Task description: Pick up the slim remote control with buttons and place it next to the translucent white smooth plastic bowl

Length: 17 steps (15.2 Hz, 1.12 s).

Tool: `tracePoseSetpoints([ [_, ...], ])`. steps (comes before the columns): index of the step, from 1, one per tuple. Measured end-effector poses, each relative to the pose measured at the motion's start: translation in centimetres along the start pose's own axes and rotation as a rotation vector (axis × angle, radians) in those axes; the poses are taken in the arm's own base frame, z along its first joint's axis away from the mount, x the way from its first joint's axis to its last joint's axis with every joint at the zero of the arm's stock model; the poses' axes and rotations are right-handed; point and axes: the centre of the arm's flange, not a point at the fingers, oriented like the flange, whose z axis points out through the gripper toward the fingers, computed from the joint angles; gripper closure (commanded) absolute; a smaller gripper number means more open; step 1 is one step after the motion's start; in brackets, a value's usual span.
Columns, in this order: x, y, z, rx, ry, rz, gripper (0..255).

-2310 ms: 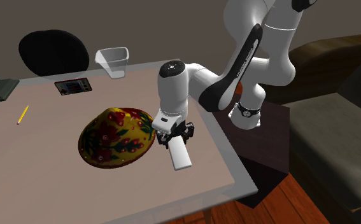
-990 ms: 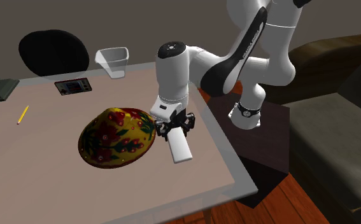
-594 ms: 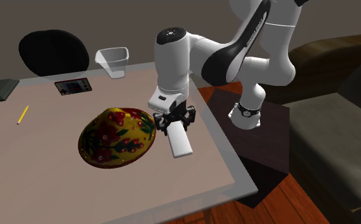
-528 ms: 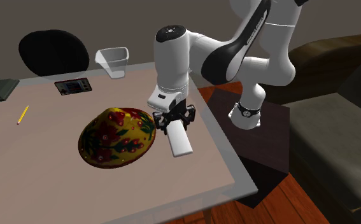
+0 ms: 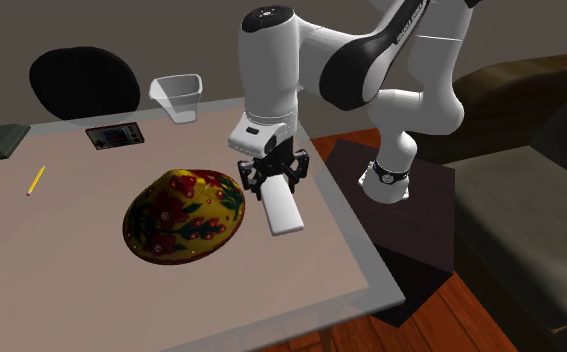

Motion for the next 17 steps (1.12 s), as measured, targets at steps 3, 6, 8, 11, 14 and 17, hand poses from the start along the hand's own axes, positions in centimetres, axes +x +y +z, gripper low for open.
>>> tracePoseSetpoints([
  [3, -0.1, -0.1, -1.5, 0.0, 0.0, 0.0, 255],
  [6, -0.2, -0.1, -3.0, 0.0, 0.0, 0.0, 255],
  [8, -0.1, -0.1, -4.2, 0.0, 0.0, 0.0, 255],
  [11, -0.2, -0.1, -5.7, 0.0, 0.0, 0.0, 255],
  [14, -0.1, 0.0, -7.2, 0.0, 0.0, 0.0, 255],
  [17, -2.7, -0.1, -7.4, 0.0, 0.0, 0.0, 255],
])
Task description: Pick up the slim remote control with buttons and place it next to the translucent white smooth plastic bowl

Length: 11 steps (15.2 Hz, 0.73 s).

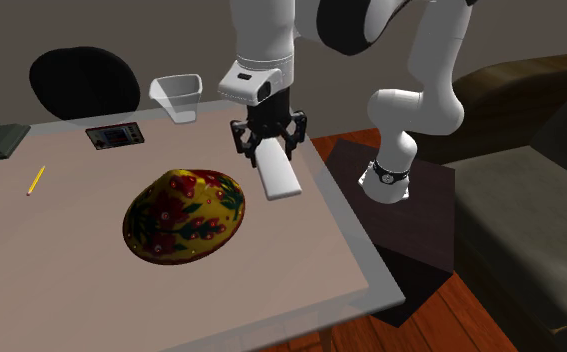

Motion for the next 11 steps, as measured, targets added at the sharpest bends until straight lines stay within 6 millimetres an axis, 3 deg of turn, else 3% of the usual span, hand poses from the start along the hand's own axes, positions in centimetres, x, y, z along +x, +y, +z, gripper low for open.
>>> tracePoseSetpoints([
  [11, -14.6, 0.0, -0.3, 0.0, 0.0, 0.001, 255],
])
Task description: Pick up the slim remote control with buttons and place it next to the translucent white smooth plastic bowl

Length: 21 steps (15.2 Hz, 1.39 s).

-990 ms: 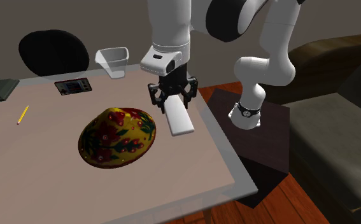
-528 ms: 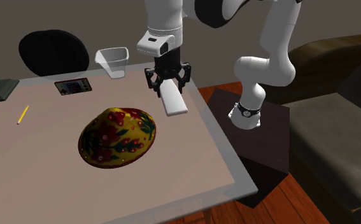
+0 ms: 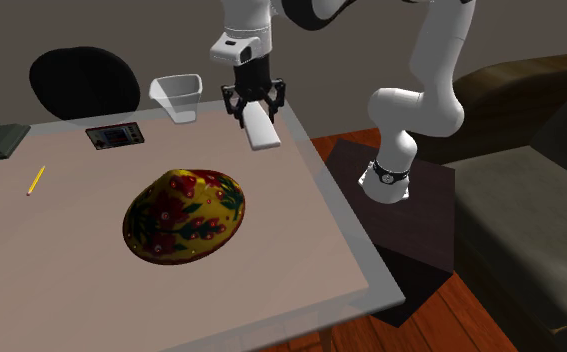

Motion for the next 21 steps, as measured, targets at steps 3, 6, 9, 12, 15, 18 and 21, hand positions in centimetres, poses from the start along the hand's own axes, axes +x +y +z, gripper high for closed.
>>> tracePoseSetpoints([
  [3, -4.0, 0.1, -0.2, 0.0, 0.0, 0.0, 255],
  [6, -7.9, 0.1, -0.2, 0.0, 0.0, 0.0, 255],
  [9, -11.9, 0.0, -0.4, 0.0, 0.0, 0.0, 255],
  [12, -15.9, 0.2, -0.3, 0.0, 0.0, 0.0, 255],
  [15, -19.8, -0.1, -0.3, 0.001, 0.0, 0.0, 255],
  [18, -23.5, 0.2, -0.5, 0.001, 0.001, 0.001, 255],
  [21, -27.6, -0.1, 0.0, 0.003, 0.003, 0.001, 255],
])
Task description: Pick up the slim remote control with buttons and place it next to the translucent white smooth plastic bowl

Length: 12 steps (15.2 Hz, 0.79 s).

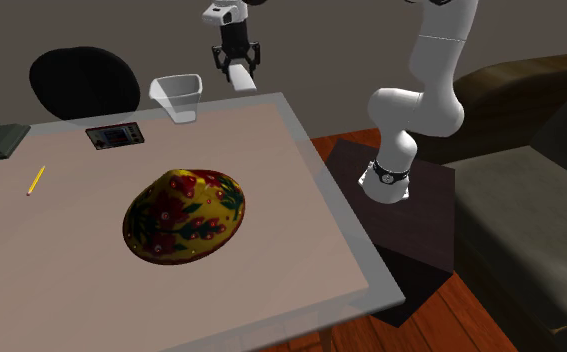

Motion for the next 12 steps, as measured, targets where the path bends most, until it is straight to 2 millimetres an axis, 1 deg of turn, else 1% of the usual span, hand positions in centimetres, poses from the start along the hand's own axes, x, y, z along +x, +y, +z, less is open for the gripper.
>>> tracePoseSetpoints([
  [2, -2.6, 0.4, -0.4, 0.001, -0.003, 0.001, 255],
  [6, -7.9, -0.2, -1.0, -0.009, -0.001, -0.003, 255],
  [11, -14.8, -0.2, -0.6, -0.007, -0.002, -0.004, 255],
  [12, -15.5, -0.2, -0.3, -0.005, -0.002, -0.003, 255],
])
